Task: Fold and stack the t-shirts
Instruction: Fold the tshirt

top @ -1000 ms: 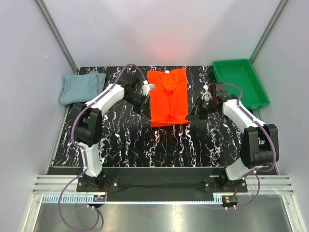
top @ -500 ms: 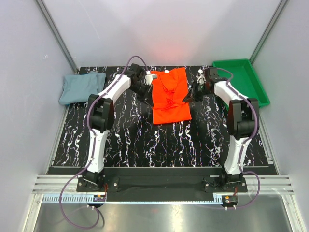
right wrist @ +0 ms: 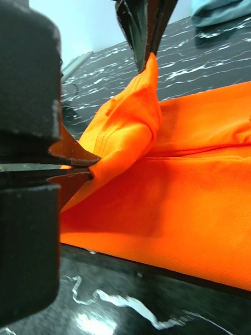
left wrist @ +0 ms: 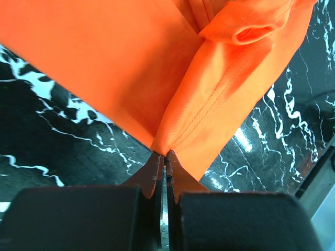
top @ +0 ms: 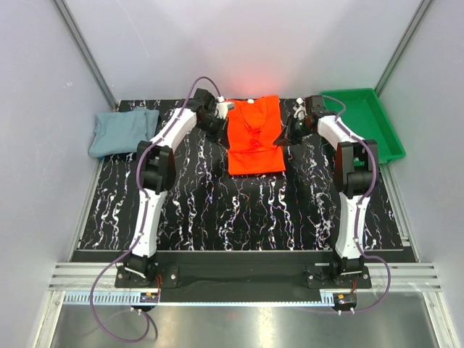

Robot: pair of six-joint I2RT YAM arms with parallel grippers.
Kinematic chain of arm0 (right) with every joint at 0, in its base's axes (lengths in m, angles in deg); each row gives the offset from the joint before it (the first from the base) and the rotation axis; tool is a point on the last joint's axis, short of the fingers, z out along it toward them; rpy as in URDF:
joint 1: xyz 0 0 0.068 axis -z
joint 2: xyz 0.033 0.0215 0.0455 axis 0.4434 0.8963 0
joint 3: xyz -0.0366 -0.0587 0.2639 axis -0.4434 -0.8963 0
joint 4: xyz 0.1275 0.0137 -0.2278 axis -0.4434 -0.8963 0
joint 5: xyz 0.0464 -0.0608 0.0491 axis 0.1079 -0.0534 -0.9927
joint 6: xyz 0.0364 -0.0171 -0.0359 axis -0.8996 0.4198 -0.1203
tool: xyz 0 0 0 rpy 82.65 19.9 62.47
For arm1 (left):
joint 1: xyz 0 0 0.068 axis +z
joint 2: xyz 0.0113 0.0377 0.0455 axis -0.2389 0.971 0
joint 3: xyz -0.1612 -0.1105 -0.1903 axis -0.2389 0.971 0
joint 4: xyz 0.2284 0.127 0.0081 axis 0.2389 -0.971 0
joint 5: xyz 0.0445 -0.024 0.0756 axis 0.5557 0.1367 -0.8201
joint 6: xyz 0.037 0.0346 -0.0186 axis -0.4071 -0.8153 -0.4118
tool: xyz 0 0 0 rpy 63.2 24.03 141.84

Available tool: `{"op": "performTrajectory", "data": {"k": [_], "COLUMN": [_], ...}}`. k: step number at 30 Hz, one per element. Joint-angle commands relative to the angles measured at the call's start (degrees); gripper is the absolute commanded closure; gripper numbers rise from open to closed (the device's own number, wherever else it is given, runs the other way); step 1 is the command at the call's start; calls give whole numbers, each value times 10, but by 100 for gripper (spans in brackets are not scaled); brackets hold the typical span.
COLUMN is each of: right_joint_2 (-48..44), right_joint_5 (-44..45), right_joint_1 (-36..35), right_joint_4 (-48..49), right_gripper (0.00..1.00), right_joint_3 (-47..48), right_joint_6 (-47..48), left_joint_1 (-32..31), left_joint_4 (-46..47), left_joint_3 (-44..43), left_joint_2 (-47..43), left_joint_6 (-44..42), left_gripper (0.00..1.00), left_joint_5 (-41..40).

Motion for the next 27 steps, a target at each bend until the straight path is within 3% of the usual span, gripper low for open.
{"op": "performTrajectory", "data": {"k": [1, 11, 21, 22, 23, 25, 27], "right_joint_2": [11, 52, 107, 109, 109, 105, 95], "right_joint_5": [11, 18, 32, 34, 35, 39, 45], "right_joint_1": [6, 10, 11, 10, 10, 10, 10], "right_joint_4": [21, 41, 52, 51, 50, 48, 43], "right_gripper": [100, 100, 100, 98, 81, 68, 53], "right_joint_3": [45, 100, 163, 164, 165, 165, 165], "right_joint_6": [10, 12, 19, 20, 23, 27, 35], "left_joint_1": [4, 6, 6, 6, 6, 6, 6], "left_joint_4": [31, 105, 122, 122, 122, 124, 127], "left_joint_3": [-35, -74, -73, -68, -66, -61, -60], "left_joint_2": [5, 19, 37, 37, 34, 28, 17], "left_joint_6": [4, 31, 30, 31, 32, 35, 36], "left_gripper": [100, 100, 98, 94, 90, 73, 63], "left_joint_5": [-17, -34, -62, -62, -62, -64, -65]}}
